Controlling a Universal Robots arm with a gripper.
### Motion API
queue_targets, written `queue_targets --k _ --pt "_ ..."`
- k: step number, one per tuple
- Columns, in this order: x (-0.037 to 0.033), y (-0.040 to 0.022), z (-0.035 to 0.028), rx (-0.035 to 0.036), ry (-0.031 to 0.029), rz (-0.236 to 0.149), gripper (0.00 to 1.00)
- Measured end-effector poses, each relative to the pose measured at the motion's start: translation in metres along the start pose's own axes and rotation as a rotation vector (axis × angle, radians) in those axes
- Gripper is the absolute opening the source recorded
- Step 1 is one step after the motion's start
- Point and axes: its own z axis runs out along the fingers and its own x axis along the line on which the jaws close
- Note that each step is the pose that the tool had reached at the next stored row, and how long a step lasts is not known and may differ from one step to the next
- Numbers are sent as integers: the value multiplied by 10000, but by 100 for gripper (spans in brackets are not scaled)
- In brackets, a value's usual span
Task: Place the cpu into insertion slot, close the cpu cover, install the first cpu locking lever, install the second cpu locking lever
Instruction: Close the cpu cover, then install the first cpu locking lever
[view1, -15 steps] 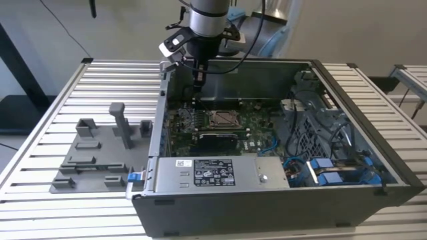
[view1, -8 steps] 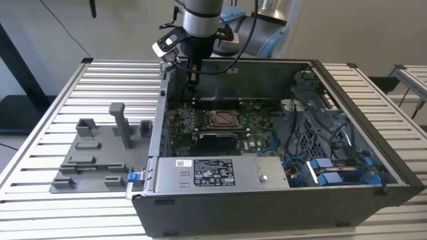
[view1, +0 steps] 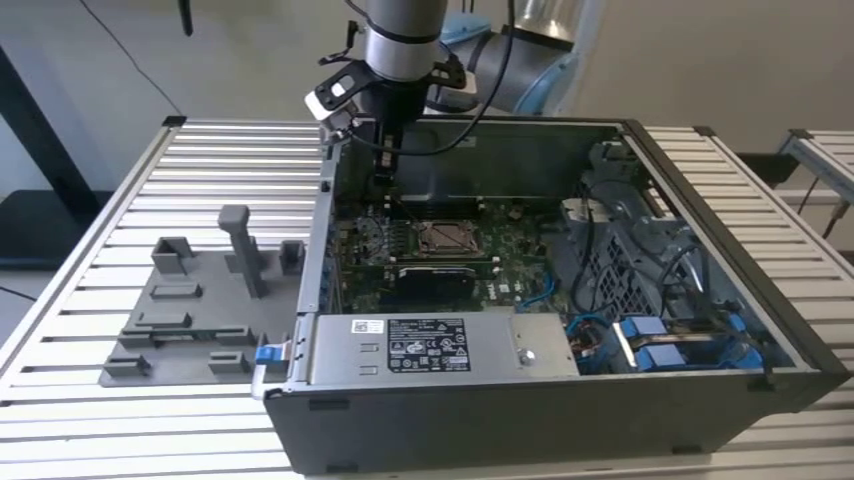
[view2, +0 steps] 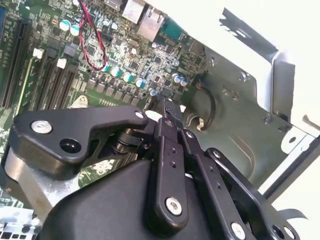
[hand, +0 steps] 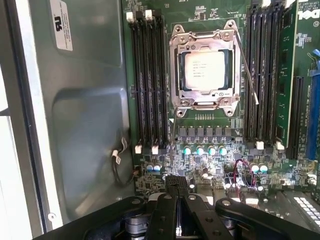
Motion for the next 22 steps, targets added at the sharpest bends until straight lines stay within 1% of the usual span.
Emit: queue_targets --k 2,4,6,7,8,9,10,11,15,20,22 --pt "-4 -5 13 3 82 -8 11" --pt "-19 -19 26 6 113 -11 11" --pt "-29 -50 34 15 189 -20 11" --pt "-33 -60 38 19 244 -25 11" --pt "-36 -62 43 25 337 -38 11" --pt "-38 -64 48 32 460 -50 11" --pt "-44 -65 56 38 553 -61 11" --pt "-56 -66 66 41 587 -65 11" --pt "-93 -60 127 50 597 -64 11" --pt "-112 -48 213 114 592 -52 11" --pt "-117 -38 242 121 600 -55 11"
